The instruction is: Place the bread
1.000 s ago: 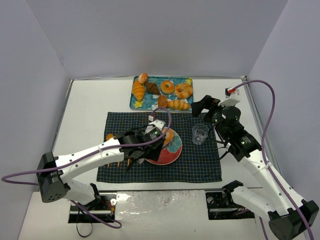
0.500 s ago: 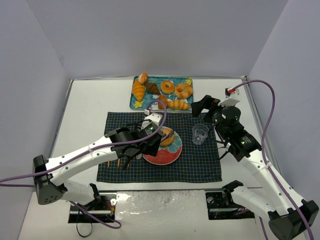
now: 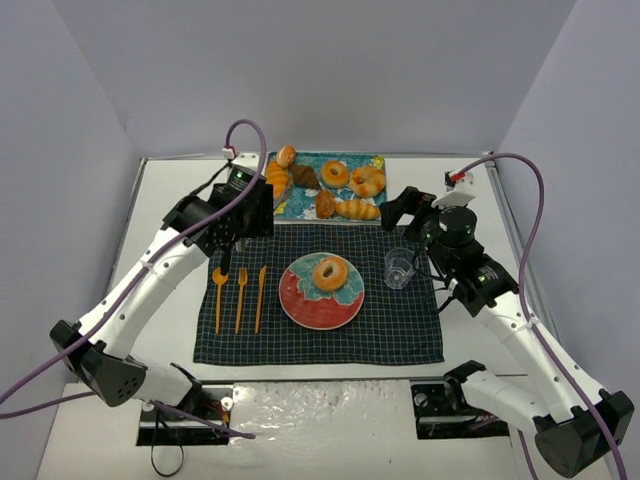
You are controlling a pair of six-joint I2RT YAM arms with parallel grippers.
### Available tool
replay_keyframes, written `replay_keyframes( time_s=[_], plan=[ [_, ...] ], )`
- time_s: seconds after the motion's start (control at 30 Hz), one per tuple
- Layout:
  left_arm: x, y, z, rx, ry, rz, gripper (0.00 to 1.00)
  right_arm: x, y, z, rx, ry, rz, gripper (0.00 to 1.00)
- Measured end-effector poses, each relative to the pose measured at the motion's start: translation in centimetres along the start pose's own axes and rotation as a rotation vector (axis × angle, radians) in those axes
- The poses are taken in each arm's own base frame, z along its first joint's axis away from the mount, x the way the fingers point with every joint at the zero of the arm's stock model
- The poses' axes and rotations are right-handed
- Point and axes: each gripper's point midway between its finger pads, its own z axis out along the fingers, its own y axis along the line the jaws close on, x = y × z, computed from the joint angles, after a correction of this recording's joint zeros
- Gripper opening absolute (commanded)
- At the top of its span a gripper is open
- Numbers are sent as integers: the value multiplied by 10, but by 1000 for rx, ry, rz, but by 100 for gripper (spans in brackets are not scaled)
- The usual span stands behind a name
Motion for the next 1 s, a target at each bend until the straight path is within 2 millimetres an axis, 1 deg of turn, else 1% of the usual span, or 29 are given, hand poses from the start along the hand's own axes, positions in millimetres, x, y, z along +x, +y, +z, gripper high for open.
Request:
replay_keyframes(
  time_s=[0.07,0.13,0.17,0.23,0.33,0.43,0.6,0.83,1.0],
  plan=[
    [-21,11,11,-23,-22,-15,56,0,1,3,-1,6,-5,100],
    [-37,30,25,-59,-35,-39,56,0,3,6,-5,13,-9,100],
    [-43,38,31,-73,-36,-47,56,0,4,7,-7,17,-12,100],
    [-52,62,46,-109,-34,-84,56,0,6,10,-10,22,-18,100],
    [-57,91,65,-155,-18,-131,56,0,8,13,-15,28,-25,100],
    [-59,118,87,-204,8,-167,56,0,8,13,-18,29,-31,100],
    [-55,147,124,-263,40,-203,56,-1,10,13,-23,29,-33,100],
    [-46,189,165,-353,63,-252,56,-1,10,13,-24,29,-36,100],
    [-27,220,197,-403,111,-288,56,2,7,13,-21,36,-44,100]
  ],
)
